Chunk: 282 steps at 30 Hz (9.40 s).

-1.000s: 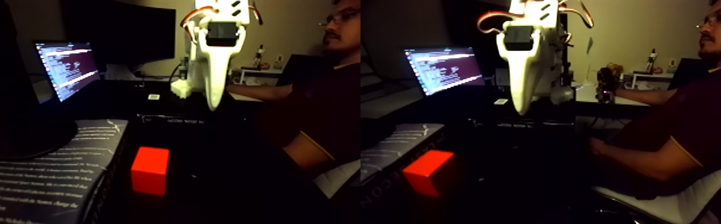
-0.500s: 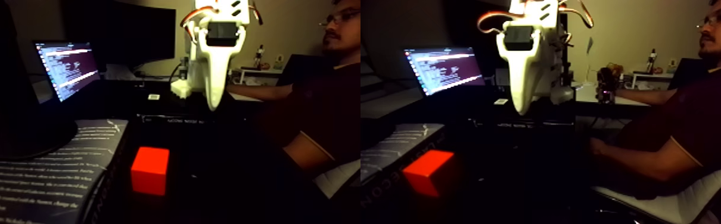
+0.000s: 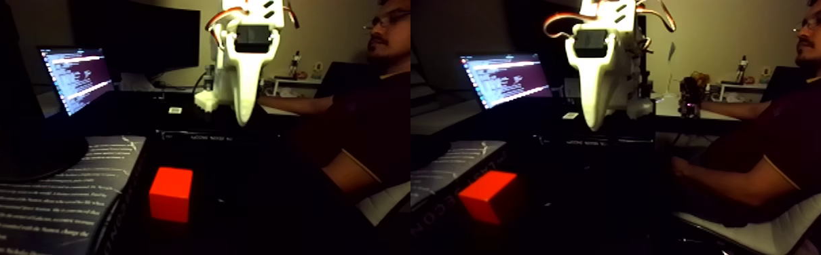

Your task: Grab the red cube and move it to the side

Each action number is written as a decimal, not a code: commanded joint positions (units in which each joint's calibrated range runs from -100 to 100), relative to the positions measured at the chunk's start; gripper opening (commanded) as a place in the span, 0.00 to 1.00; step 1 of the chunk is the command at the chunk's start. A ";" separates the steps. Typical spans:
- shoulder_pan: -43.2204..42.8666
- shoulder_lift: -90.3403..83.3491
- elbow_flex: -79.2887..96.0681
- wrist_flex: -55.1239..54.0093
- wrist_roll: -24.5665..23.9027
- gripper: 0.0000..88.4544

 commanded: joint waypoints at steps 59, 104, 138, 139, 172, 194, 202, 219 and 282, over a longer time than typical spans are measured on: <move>0.34 14.12 -3.54 -11.45 5.18 0.01; 13.91 89.33 -63.49 -0.13 17.97 0.41; 17.57 108.07 -78.55 0.54 16.24 0.41; 17.57 108.49 -78.46 0.12 16.24 0.41; 16.90 116.05 -78.46 -5.96 15.49 0.29; 16.90 113.78 -77.10 -5.45 15.87 0.04; 16.57 99.33 -76.64 3.33 17.00 0.04; 24.40 96.72 -102.67 21.99 24.50 0.04; 31.89 112.18 -86.17 -0.22 29.14 0.37</move>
